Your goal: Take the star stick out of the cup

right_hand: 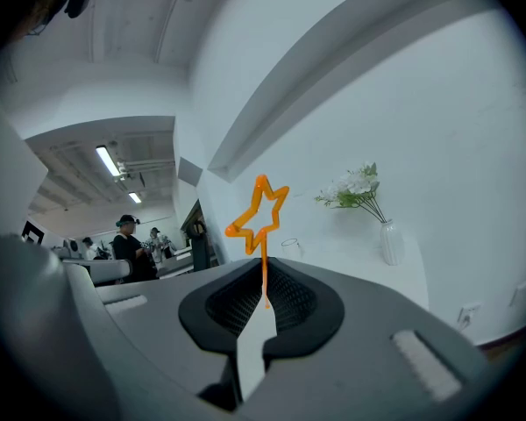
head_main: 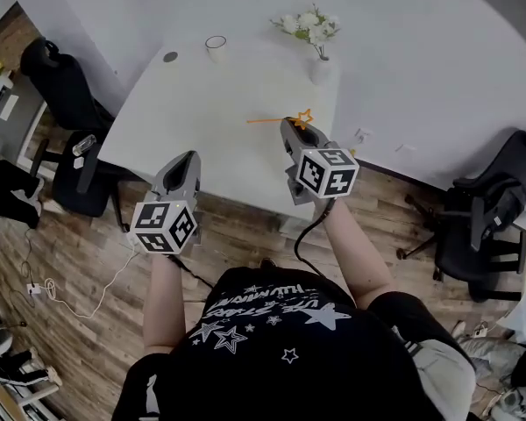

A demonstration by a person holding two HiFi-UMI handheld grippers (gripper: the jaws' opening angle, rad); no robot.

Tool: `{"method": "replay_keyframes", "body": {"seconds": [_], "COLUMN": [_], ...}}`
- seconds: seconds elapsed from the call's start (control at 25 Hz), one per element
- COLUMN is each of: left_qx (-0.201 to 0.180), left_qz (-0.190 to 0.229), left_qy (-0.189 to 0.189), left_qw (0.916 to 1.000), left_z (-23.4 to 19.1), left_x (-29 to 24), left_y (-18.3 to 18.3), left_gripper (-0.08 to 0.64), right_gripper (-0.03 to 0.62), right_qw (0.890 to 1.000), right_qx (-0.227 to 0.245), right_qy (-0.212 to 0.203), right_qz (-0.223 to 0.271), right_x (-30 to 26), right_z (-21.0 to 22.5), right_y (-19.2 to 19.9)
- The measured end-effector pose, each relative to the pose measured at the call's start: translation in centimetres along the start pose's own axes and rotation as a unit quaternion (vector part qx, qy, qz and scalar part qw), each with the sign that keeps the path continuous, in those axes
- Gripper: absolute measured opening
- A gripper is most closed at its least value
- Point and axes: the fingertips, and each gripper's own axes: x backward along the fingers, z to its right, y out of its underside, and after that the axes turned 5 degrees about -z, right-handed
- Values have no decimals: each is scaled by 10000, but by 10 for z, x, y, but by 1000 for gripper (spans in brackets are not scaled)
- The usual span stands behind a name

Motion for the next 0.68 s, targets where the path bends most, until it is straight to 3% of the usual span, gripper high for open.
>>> {"method": "replay_keyframes", "body": {"seconds": [0.68], "left_qx": [70], "left_qz": [-102], "left_qy": [-27], "left_qw": [9999], "left_z": [0], "left_x": [10], "left_y": [17], "left_gripper": [3], "right_gripper": [32], "right_qw": [9999], "right_qx": [28], "right_qy": [-76], "right_qz": [-112], "right_x": [5], "right_z": [-9], "right_y": [14]}}
